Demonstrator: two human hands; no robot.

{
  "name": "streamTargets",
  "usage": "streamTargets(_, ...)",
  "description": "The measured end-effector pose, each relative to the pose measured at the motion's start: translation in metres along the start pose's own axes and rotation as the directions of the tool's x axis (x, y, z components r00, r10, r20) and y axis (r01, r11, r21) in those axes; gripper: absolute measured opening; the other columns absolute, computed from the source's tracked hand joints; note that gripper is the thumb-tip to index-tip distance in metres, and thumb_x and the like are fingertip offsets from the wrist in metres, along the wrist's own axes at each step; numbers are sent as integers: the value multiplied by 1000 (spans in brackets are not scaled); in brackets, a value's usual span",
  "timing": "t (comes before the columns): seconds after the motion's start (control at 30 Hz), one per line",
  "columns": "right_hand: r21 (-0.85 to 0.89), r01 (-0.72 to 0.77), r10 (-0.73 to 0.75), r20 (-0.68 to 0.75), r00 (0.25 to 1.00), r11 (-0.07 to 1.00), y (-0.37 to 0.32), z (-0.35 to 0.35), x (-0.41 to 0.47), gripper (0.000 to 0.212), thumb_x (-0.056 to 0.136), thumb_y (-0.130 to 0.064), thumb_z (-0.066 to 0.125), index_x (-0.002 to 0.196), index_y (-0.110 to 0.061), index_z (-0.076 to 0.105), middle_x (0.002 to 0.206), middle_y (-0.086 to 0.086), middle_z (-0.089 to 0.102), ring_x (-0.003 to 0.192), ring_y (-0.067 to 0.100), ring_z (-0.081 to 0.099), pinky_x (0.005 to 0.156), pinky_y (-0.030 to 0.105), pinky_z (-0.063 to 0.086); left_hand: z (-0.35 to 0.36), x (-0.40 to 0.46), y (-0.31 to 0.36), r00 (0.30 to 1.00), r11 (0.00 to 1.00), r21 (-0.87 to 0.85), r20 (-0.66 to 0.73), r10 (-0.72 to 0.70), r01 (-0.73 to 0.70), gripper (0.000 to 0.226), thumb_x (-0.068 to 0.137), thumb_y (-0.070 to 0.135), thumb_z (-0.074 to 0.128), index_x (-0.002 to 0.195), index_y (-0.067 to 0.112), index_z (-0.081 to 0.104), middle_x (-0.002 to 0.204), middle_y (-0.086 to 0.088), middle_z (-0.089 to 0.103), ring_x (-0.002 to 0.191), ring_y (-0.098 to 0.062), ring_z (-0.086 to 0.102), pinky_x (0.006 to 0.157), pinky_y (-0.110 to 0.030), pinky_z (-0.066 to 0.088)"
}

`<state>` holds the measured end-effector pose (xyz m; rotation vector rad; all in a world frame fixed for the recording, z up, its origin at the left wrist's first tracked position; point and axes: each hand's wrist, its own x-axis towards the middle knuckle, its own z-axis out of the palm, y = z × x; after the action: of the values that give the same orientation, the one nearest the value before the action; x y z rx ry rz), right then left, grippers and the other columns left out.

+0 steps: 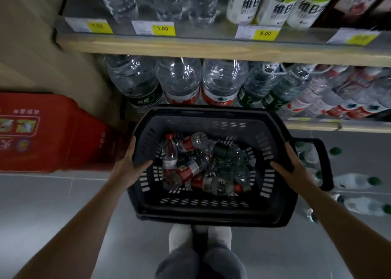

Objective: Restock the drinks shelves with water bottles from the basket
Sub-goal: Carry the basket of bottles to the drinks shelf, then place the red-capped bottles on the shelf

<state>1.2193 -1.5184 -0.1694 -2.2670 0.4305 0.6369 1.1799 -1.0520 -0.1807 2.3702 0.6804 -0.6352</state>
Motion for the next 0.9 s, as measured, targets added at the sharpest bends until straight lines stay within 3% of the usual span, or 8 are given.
streamTargets(0.13,-45,52,-54,-30,998,998,1,3,16,86,81,-45,64,146,-42,8,150,2,35,130,31,43,101,48,43,8,11,-1,998,1000,22,-68,0,2,95,76,63,60,139,55,-12,129,-10,59,111,-38,58,89,-40,47)
streamTargets(0.3,-134,29,-24,37,999,991,-5,-4,12,92,80,-47,64,146,-43,1,147,16,36,128,36,44,101,50,41,10,10,-4,997,1000,6,-80,10,-9,98,75,63,61,139,54,-12,132,-13,56,114,-41,55,90,-44,46)
streamTargets(0.43,-297,12,-16,-11,1000,955,-31,-9,-8,86,81,-49,63,146,-40,8,143,20,32,129,39,36,103,47,39,2,-8,11,996,996,71,-72,-48,53,95,77,60,61,143,49,-7,141,-24,37,126,-45,33,99,-50,34)
streamTargets(0.53,-369,160,-201,-74,977,915,-52,0,-29,73,82,-45,64,145,-34,27,145,13,31,131,32,33,100,42,38,3,-38,32,962,987,100,-231,148,-128,86,80,50,63,147,37,10,143,-18,31,127,-39,30,100,-51,34)
streamTargets(0.63,-256,254,-227,128,965,933,-57,31,-41,67,84,-40,64,143,-31,33,142,6,39,129,21,41,100,34,40,30,-59,45,958,960,27,-69,280,-279,82,83,48,59,144,48,4,149,-1,25,136,-25,25,108,-47,33)
streamTargets(0.7,-205,207,-155,245,957,957,-52,59,-37,65,85,-38,64,142,-26,37,143,4,41,129,19,43,103,34,41,56,-51,41,955,958,38,98,281,-285,85,85,46,59,140,53,-5,148,-2,26,136,-22,25,110,-45,33)
streamTargets(0.77,-141,124,-75,312,947,982,-40,84,-25,59,86,-31,64,140,-22,41,143,7,43,126,21,47,104,37,41,81,-32,34,952,962,48,169,256,-268,86,84,43,61,142,49,-2,148,-4,27,134,-24,27,110,-43,33)
streamTargets(0.9,-334,86,56,394,917,939,-11,122,5,48,87,-31,62,132,-20,48,132,9,53,115,22,54,91,26,43,127,10,18,946,970,21,227,232,-243,85,84,36,66,148,34,10,151,-11,25,139,-29,25,112,-44,30)
